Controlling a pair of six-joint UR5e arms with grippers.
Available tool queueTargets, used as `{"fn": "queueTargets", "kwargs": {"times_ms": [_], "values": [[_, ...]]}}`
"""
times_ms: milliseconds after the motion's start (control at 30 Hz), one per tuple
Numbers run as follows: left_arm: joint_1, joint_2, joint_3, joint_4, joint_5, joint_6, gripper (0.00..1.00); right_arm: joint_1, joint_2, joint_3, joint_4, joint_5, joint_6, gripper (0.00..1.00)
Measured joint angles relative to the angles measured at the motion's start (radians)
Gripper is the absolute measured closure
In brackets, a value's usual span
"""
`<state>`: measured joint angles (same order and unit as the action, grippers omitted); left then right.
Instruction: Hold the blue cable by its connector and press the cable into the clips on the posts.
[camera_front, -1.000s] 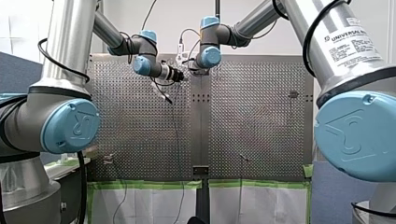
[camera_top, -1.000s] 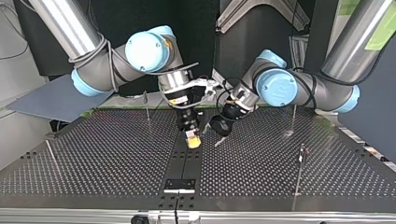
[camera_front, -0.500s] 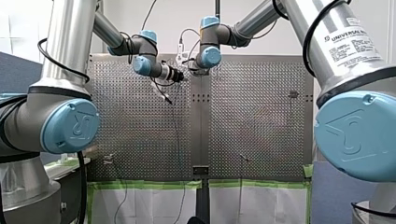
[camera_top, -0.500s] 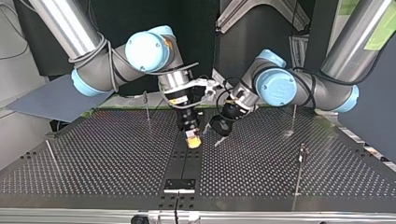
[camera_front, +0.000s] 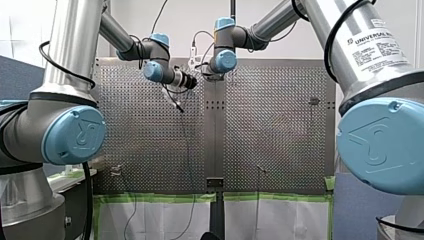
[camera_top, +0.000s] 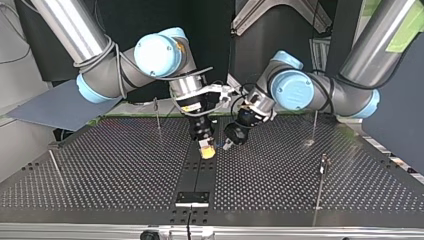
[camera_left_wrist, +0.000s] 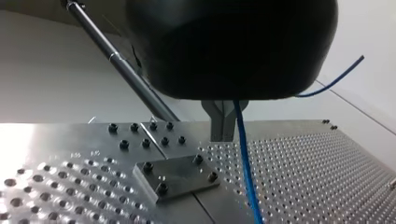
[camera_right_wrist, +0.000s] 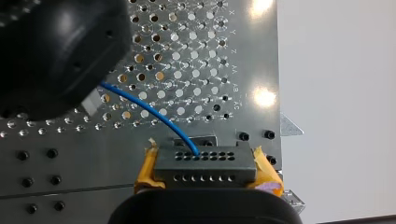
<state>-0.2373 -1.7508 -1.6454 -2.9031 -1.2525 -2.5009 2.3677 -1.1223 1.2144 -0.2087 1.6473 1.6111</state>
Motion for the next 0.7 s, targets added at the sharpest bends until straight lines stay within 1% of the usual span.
{"fn": "queueTargets", "kwargs": {"times_ms": [133,233,433,700], "values": [[0.003,0.000,-0.003,-0.007,-0.032,-0.002,1.00,0.000,0.000,0.000,0.000,0.000,0.000,1.00],[0.005,0.001,-0.003,-0.012,-0.058,0.010,1.00,0.000,0.000,0.001,0.000,-0.001,0.000,1.00],[0.010,0.001,-0.003,-0.037,-0.111,0.058,1.00,0.001,0.001,0.005,0.001,-0.001,0.000,1.00],[0.014,0.008,-0.004,-0.108,-0.184,0.131,1.00,0.001,0.003,0.033,-0.004,0.000,0.000,1.00]]}}
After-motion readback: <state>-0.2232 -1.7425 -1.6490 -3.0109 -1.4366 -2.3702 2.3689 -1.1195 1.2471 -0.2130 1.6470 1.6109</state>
